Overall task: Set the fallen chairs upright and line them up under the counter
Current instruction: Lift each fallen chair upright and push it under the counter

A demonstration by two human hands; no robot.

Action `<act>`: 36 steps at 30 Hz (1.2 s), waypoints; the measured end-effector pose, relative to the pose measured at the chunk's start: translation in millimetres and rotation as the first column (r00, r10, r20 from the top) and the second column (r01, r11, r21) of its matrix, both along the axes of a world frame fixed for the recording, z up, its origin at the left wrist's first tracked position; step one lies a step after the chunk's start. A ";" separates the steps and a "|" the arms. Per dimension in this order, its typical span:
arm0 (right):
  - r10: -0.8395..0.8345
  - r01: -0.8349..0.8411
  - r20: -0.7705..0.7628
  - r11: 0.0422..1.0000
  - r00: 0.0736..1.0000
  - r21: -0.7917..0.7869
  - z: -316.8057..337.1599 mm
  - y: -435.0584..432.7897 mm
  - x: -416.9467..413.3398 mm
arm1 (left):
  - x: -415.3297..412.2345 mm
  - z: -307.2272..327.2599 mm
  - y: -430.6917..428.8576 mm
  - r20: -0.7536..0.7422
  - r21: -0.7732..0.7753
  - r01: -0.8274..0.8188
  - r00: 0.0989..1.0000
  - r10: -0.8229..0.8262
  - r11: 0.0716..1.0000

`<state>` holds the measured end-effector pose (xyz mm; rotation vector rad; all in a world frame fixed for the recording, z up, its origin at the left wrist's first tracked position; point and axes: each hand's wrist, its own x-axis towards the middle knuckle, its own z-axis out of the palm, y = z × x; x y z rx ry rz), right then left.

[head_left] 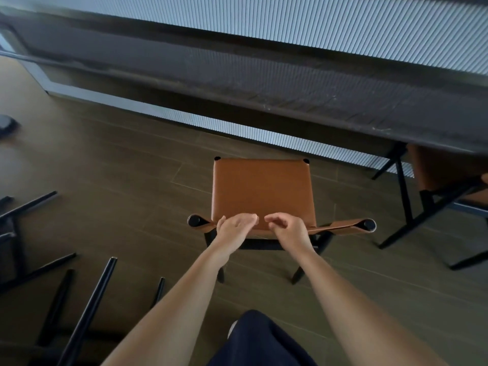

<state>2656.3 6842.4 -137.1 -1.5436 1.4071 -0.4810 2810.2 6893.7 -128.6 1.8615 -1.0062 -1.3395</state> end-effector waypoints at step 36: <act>-0.897 0.474 0.134 0.344 0.422 0.810 -7.0 -88.5 -77.6 | 7.0 -5.3 -65.0 -0.391 0.578 -0.686 0.242 0.888 0.441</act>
